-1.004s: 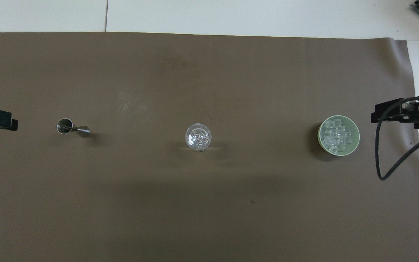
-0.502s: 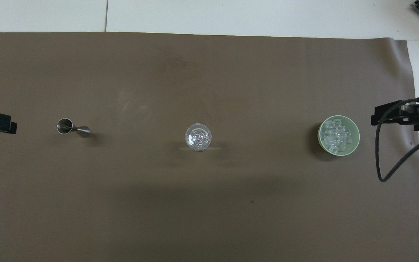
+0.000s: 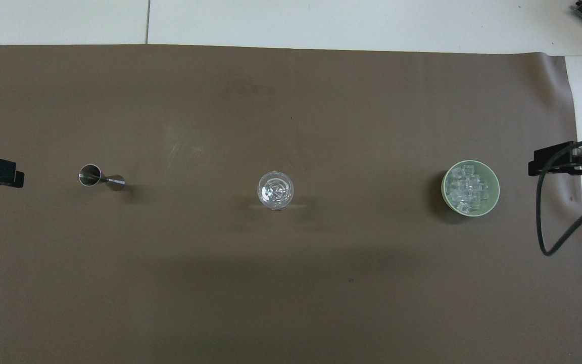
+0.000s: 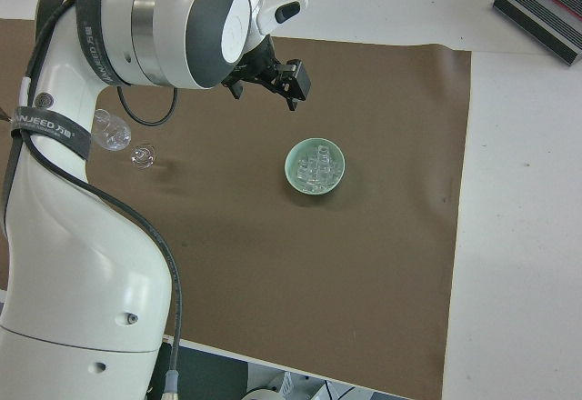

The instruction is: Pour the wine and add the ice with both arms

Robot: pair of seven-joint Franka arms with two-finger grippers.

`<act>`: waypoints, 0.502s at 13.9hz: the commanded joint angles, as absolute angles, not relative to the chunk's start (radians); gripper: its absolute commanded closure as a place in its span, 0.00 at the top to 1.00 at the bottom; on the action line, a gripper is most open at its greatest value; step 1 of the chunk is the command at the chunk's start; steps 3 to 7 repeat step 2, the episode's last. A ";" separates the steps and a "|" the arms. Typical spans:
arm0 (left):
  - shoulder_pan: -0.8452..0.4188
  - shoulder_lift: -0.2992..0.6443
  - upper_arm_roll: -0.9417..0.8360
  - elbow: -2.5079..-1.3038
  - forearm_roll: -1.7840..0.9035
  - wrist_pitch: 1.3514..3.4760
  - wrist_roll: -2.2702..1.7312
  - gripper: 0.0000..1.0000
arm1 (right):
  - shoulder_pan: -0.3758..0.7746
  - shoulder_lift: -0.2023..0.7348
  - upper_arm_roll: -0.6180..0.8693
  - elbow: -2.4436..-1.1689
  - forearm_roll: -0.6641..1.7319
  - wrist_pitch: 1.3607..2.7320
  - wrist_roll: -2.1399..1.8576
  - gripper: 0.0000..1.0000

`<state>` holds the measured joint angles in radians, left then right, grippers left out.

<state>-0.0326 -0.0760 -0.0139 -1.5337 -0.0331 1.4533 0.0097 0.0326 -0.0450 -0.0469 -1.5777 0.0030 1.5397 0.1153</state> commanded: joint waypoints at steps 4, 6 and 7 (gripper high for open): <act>-0.034 -0.061 -0.018 -1.502 -0.020 1.422 0.023 1.00 | 0.029 -0.060 -0.044 -1.585 -0.005 1.526 0.098 1.00; -0.034 -0.061 -0.018 -1.502 -0.020 1.422 0.023 1.00 | 0.029 -0.060 -0.044 -1.585 -0.005 1.526 0.098 1.00; -0.034 -0.061 -0.018 -1.502 -0.020 1.422 0.023 1.00 | 0.029 -0.060 -0.044 -1.585 -0.005 1.526 0.098 1.00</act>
